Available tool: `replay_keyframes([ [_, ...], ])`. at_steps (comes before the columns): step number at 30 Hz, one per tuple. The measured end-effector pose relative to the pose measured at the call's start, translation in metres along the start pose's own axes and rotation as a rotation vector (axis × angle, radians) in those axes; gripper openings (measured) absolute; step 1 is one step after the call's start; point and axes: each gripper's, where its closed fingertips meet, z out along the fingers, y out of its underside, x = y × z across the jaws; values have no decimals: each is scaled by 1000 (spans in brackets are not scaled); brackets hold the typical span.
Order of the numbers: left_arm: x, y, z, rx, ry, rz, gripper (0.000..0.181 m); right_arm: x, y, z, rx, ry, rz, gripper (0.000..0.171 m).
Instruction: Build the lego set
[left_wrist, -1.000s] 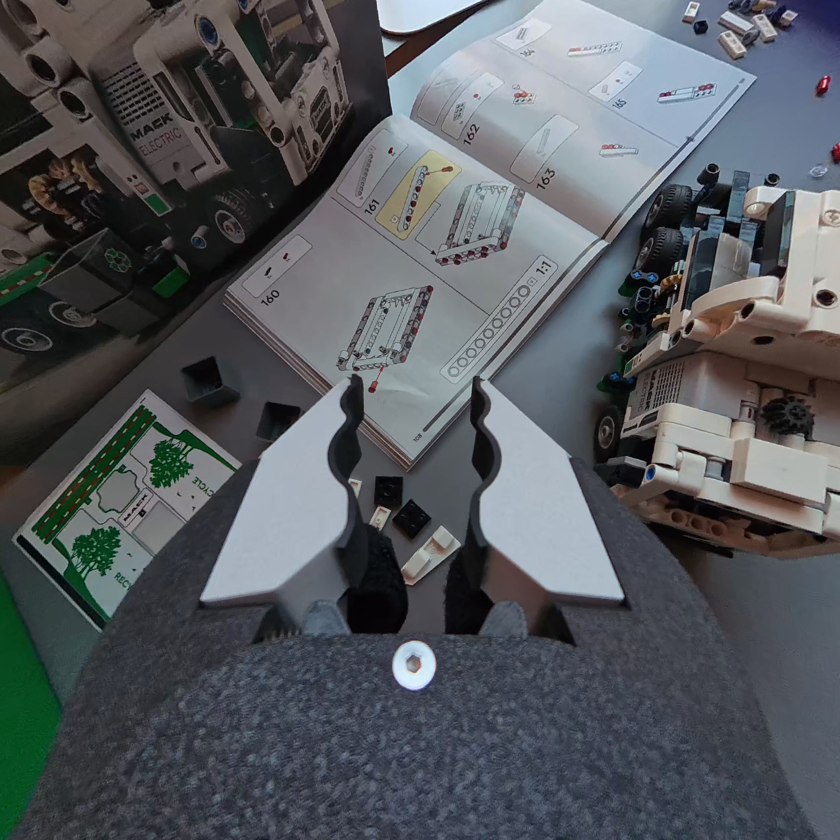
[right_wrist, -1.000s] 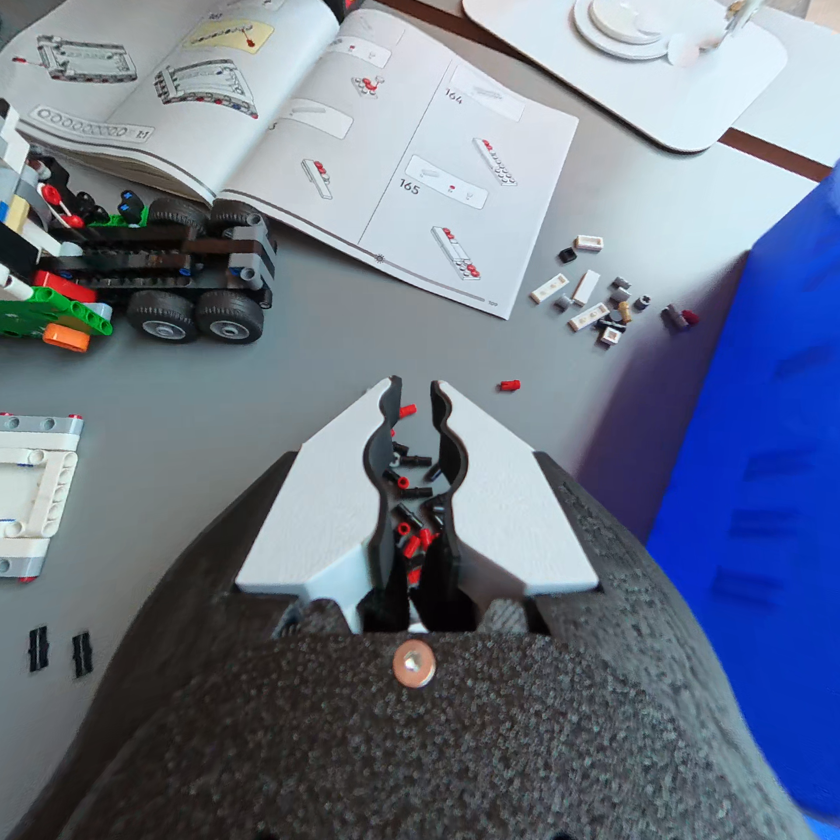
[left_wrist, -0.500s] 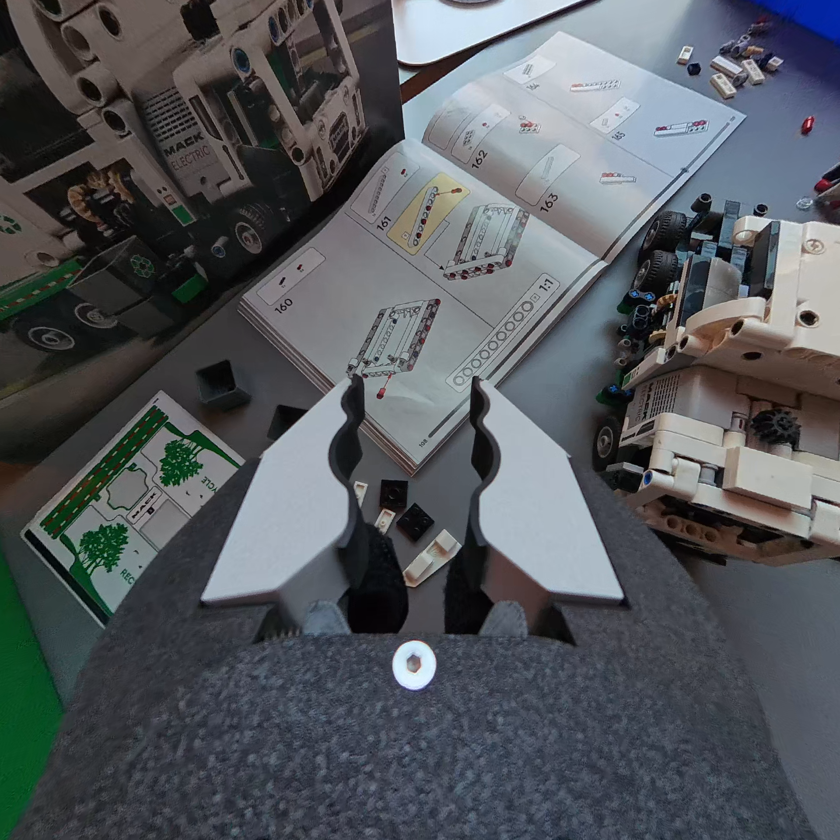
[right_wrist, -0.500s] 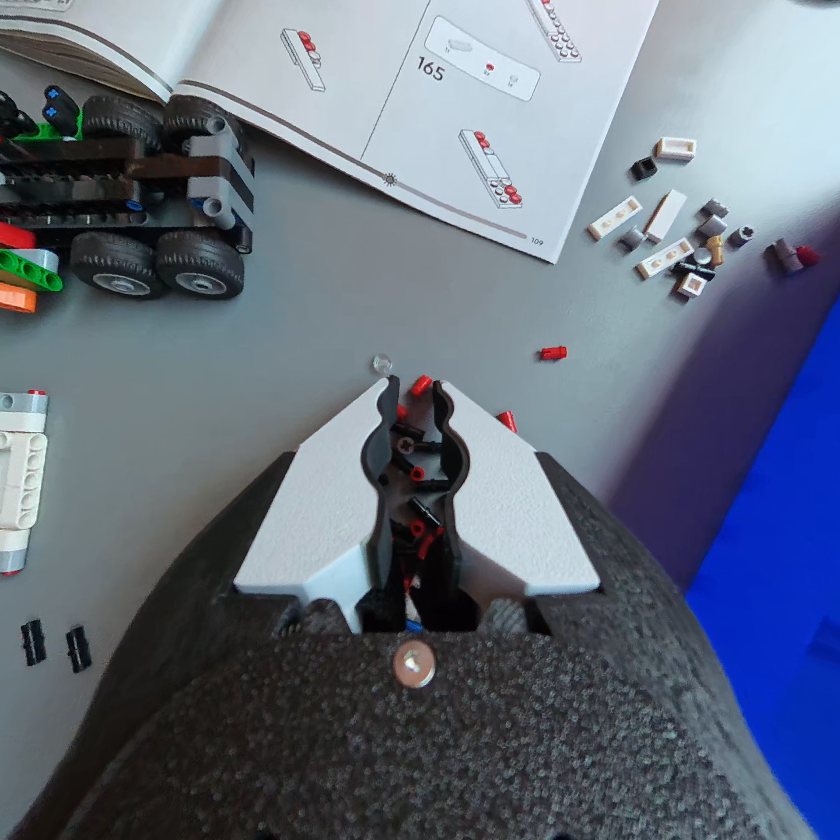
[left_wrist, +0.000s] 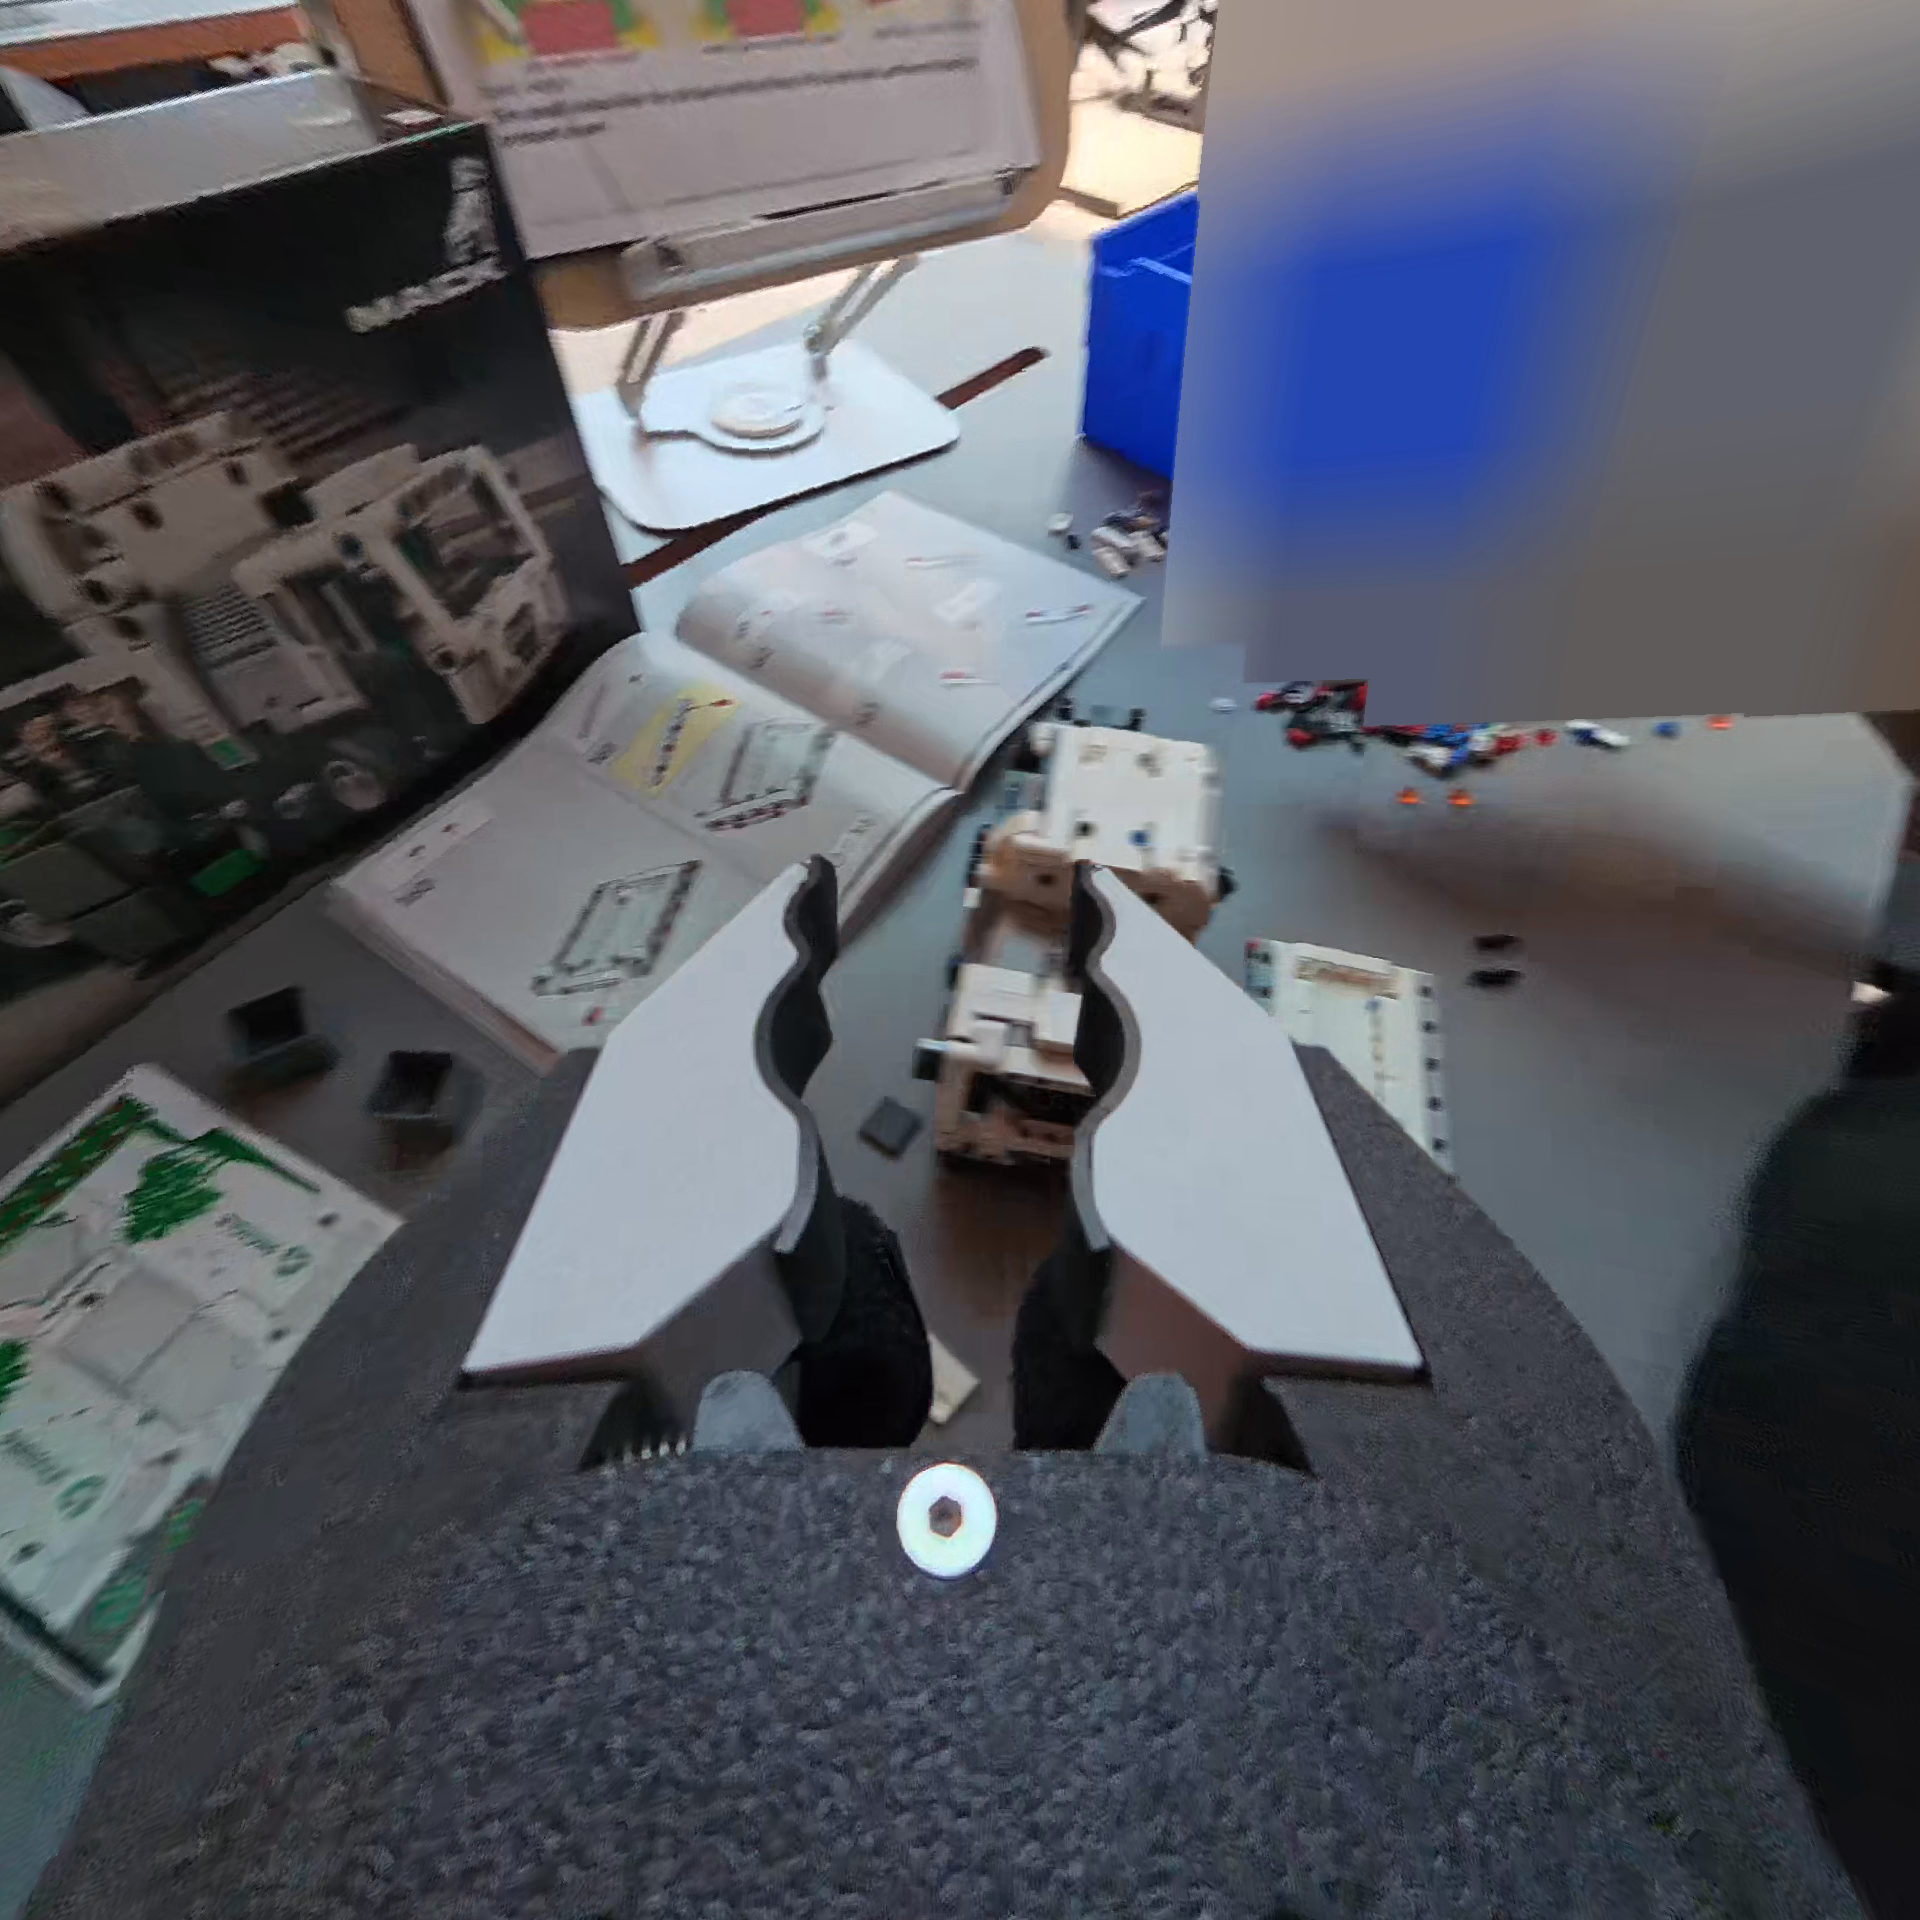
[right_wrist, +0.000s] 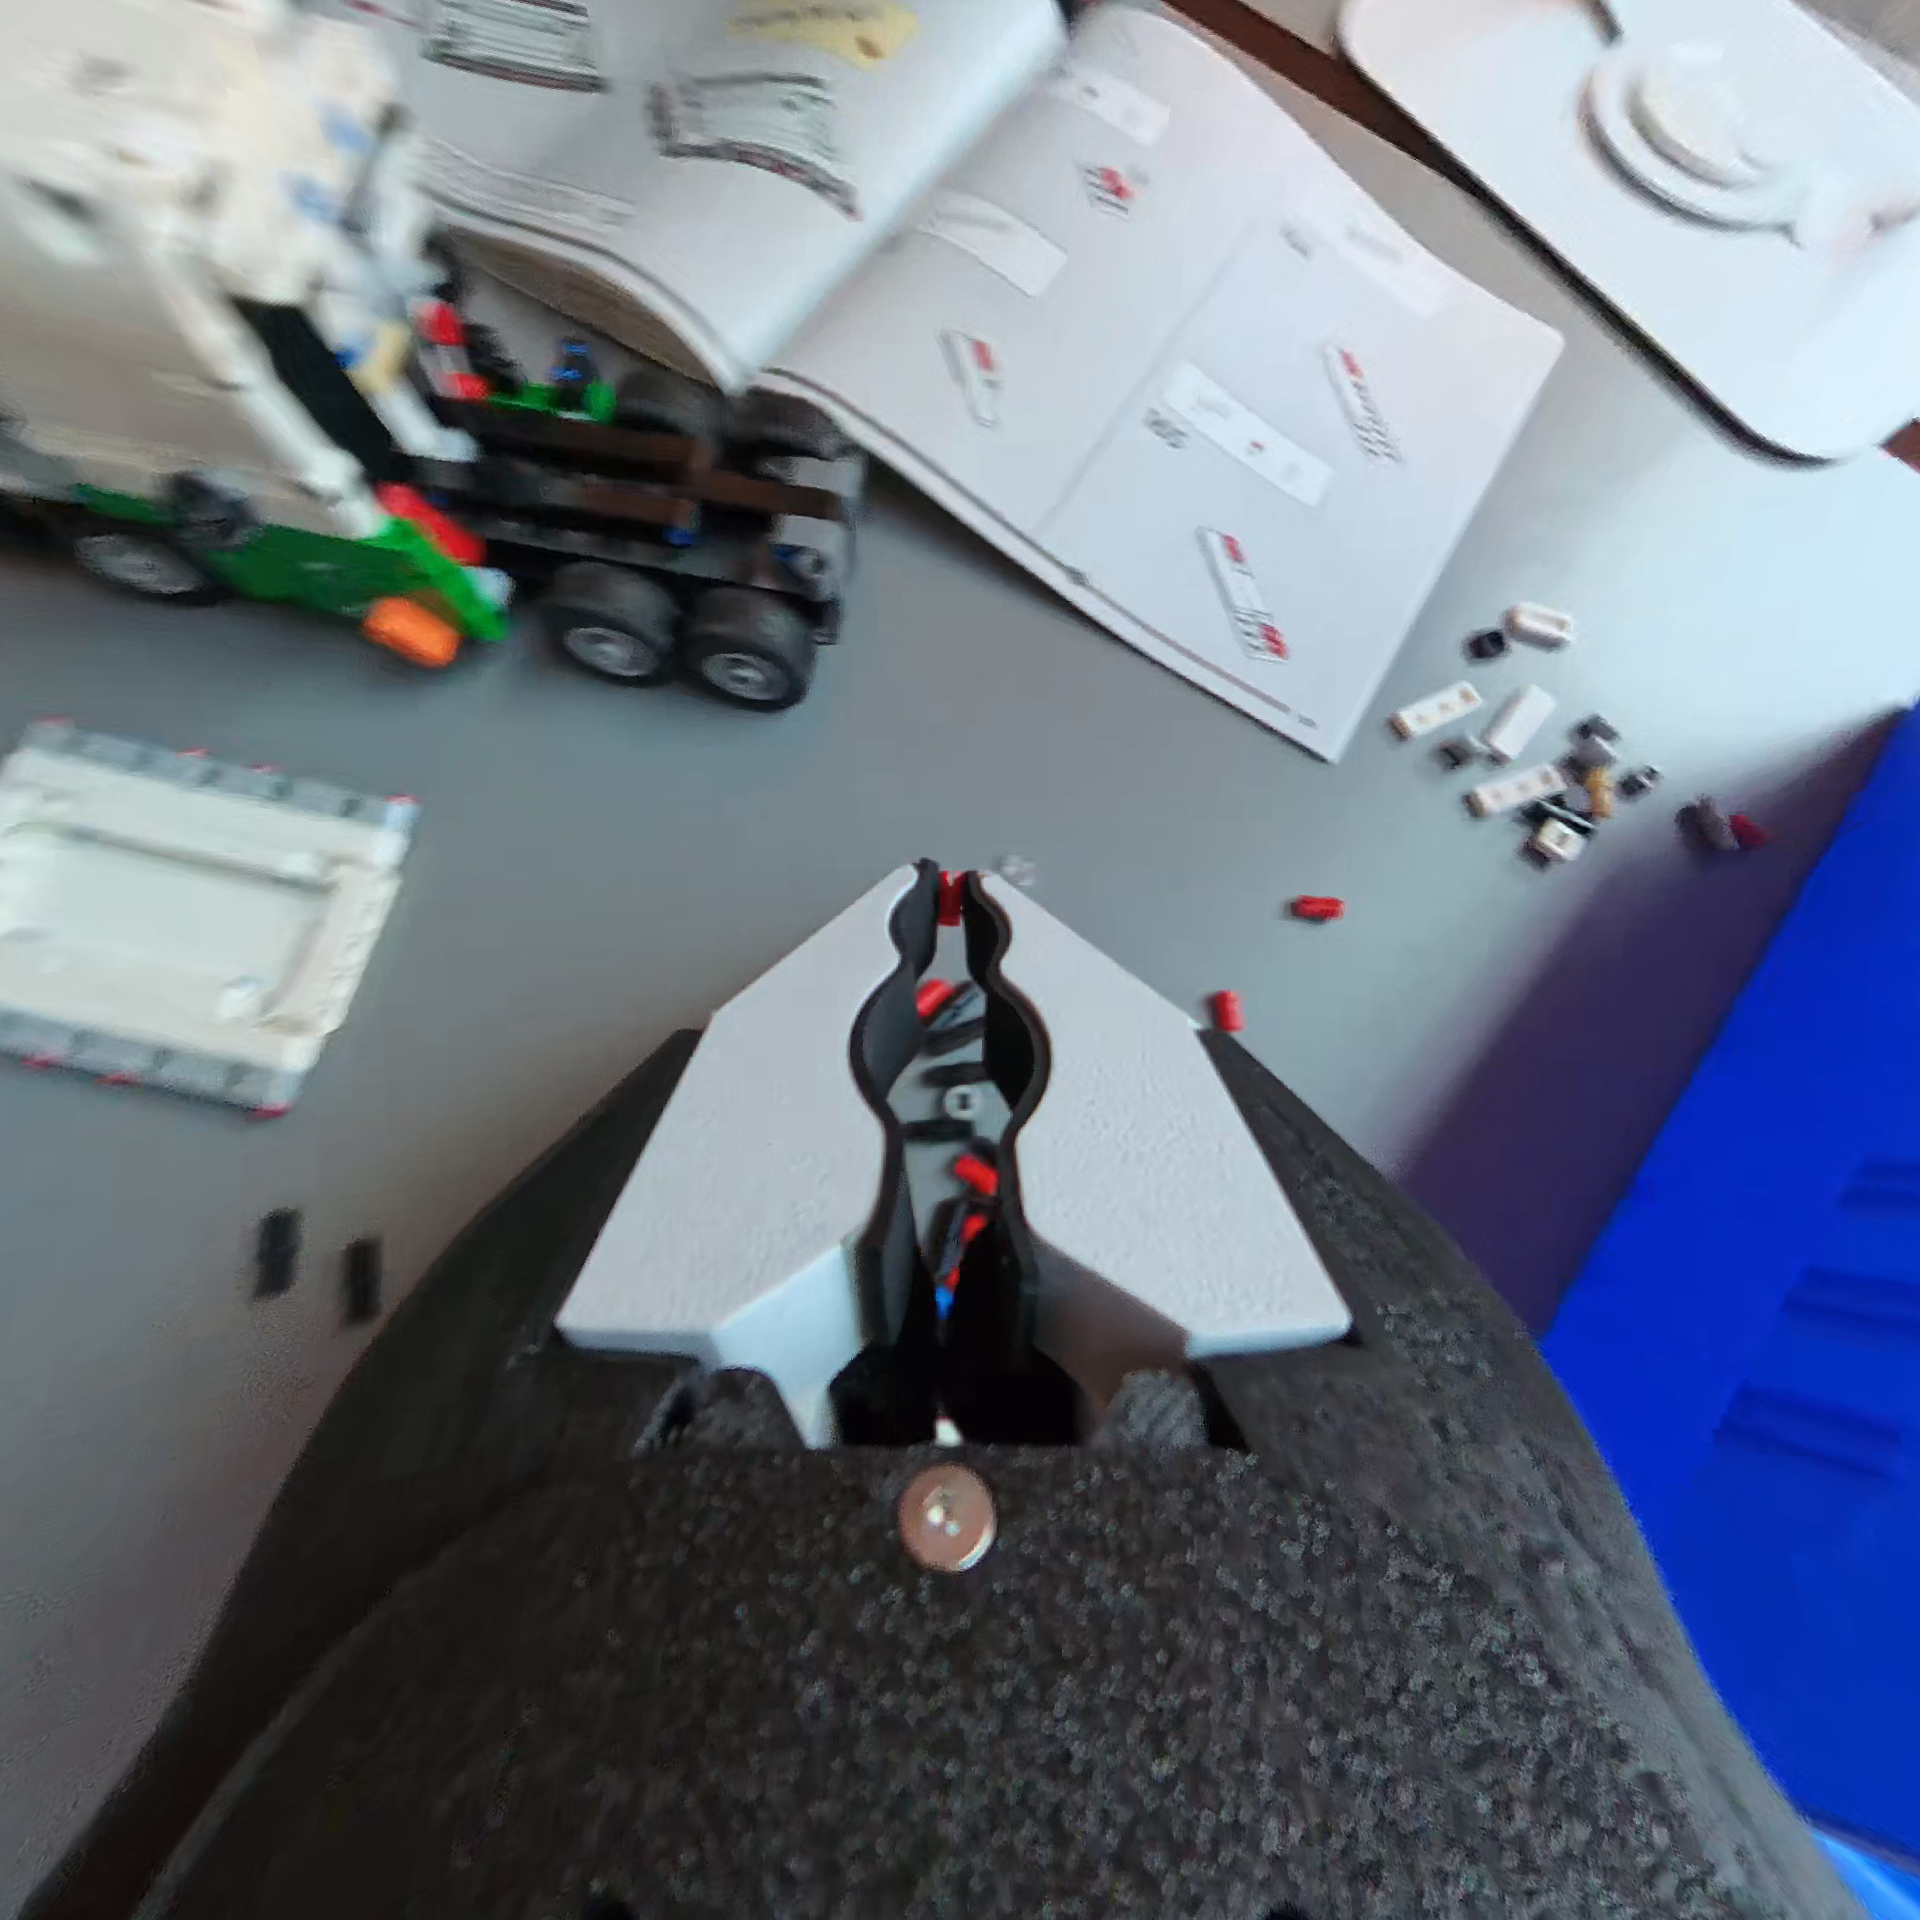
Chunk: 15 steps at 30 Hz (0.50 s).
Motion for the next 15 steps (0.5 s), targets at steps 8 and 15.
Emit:
replay_keyframes([
  [8, 154, 62, 18, -94, 391, -23, 42, -111, 58, -31, -116, -369, -141, 3],
  [15, 218, 87, 31, -170, 522, 59, 42, -117, 68, -24, -125, -319, -151, 3],
])
